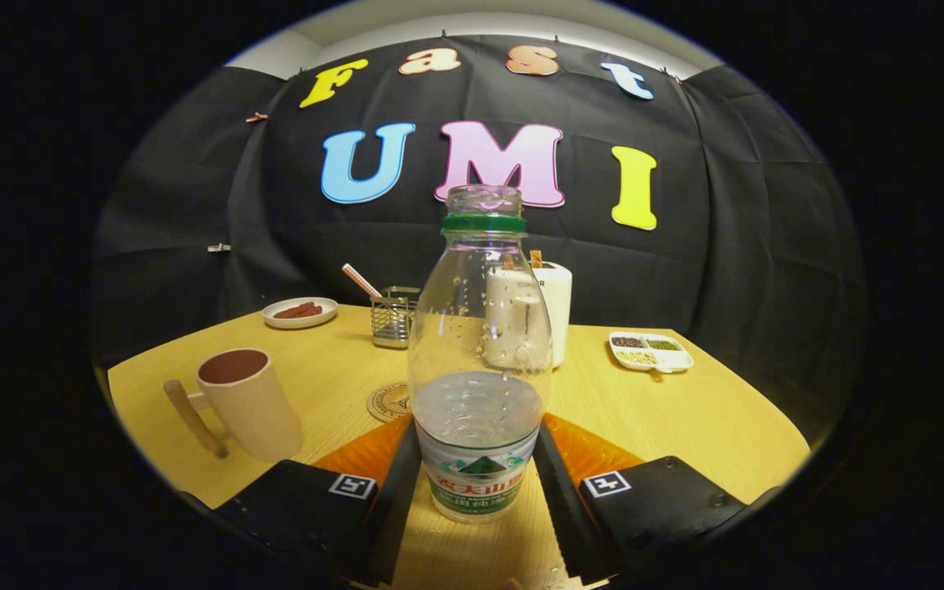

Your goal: Take the bottle from table, then pour the juice into the cup, finally place the bottle on the coaster

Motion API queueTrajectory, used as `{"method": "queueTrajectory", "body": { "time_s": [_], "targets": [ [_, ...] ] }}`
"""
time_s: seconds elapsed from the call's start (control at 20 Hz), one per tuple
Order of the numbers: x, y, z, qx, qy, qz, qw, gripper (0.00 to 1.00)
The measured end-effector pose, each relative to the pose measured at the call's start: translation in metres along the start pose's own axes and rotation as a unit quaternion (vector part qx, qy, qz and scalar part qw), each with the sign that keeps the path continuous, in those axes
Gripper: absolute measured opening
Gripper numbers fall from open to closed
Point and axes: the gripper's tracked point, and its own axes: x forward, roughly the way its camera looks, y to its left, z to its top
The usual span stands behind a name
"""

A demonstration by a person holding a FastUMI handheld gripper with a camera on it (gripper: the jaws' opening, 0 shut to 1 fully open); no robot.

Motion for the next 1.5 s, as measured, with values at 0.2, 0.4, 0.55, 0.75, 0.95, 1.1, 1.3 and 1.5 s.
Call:
{"method": "queueTrajectory", "body": {
  "time_s": [0.2, 0.4, 0.55, 0.75, 0.95, 1.1, 1.3, 1.5],
  "targets": [
    [-0.007, -0.009, 0.025, -0.069, 0.003, -0.035, 0.997, 0.75],
    [-0.019, -0.009, 0.057, -0.159, 0.000, -0.056, 0.986, 0.72],
    [-0.028, -0.005, 0.074, -0.233, 0.003, -0.066, 0.970, 0.70],
    [-0.035, 0.007, 0.078, -0.303, 0.020, -0.055, 0.951, 0.70],
    [-0.044, 0.012, 0.087, -0.389, 0.018, -0.072, 0.918, 0.70],
    [-0.041, 0.020, 0.084, -0.443, 0.029, -0.072, 0.893, 0.70],
    [-0.038, 0.035, 0.080, -0.509, 0.032, -0.068, 0.858, 0.70],
    [-0.032, 0.050, 0.069, -0.533, 0.040, -0.058, 0.843, 0.70]
  ]
}}
